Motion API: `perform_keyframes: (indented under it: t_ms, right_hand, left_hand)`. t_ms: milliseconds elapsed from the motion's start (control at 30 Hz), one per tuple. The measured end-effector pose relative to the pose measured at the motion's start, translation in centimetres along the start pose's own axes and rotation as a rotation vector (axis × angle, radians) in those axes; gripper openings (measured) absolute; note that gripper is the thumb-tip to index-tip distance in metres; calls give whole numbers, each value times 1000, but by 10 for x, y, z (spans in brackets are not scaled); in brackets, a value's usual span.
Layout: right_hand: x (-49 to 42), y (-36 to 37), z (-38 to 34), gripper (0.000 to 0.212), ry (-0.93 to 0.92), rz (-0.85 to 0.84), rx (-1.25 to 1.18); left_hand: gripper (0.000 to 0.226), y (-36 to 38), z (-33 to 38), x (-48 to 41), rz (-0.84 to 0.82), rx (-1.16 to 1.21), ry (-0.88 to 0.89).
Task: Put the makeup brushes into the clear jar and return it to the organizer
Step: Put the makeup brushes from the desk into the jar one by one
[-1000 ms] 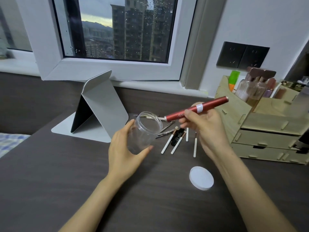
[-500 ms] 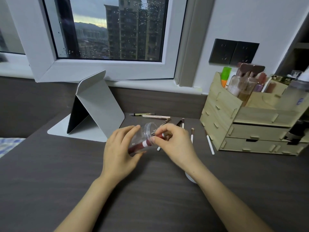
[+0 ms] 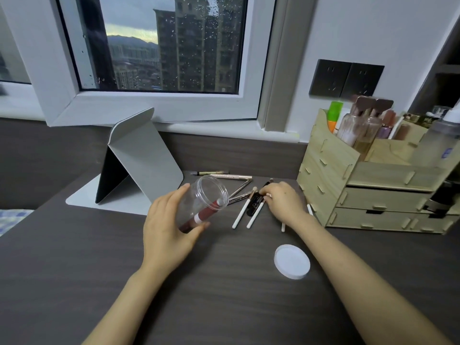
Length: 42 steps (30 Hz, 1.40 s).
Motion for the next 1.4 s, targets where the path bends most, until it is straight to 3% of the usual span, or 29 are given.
perform_keyframes:
  t_ms: [100, 200, 500, 667, 767, 900, 1000, 1100, 1267, 1400]
  right_hand:
    - [-11, 21, -9, 38, -232, -137, 209]
    - [-17, 31, -13, 41, -343, -218, 345]
    - [-28, 34, -21, 25, -401, -402, 514]
    - [-28, 30, -14, 21, -353, -410, 345]
    - [-23, 1, -13, 19, -322, -220, 158]
    - [18, -60, -34, 18, -375, 69, -286]
    - [56, -76, -69, 27, -487, 156, -248]
    - [77, -63, -101, 34, -557, 117, -132]
    - [96, -26, -129, 38, -556, -141, -274]
    - [96, -28, -124, 18, -414, -72, -521]
  left_hand:
    - [77, 1, -2, -2, 8, -4, -10]
    - [77, 2, 1, -2, 5, 0, -3]
    - [75, 7, 4, -1, -25, -13, 33]
    - [76, 7, 2, -2, -21, -12, 26]
    - [77, 7, 1, -2, -16, -14, 21]
    - [77, 7, 0, -2, -10, -14, 26]
    - [75, 8, 5, -2, -15, -11, 48]
    - [71, 8, 12, 1, -24, -14, 104]
    - [72, 8, 19, 6, -38, -38, 192]
    - [73, 9, 18, 8, -53, -26, 190]
Point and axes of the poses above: each hand's wrist, its own x-axis away from the middle knuckle, its own y-axis out of the palm, z = x × y, the point moved 8 cm from there along -x, towards the middle knuckle, and after that the axes turned 12 degrees about -x, right-handed, at the moved point
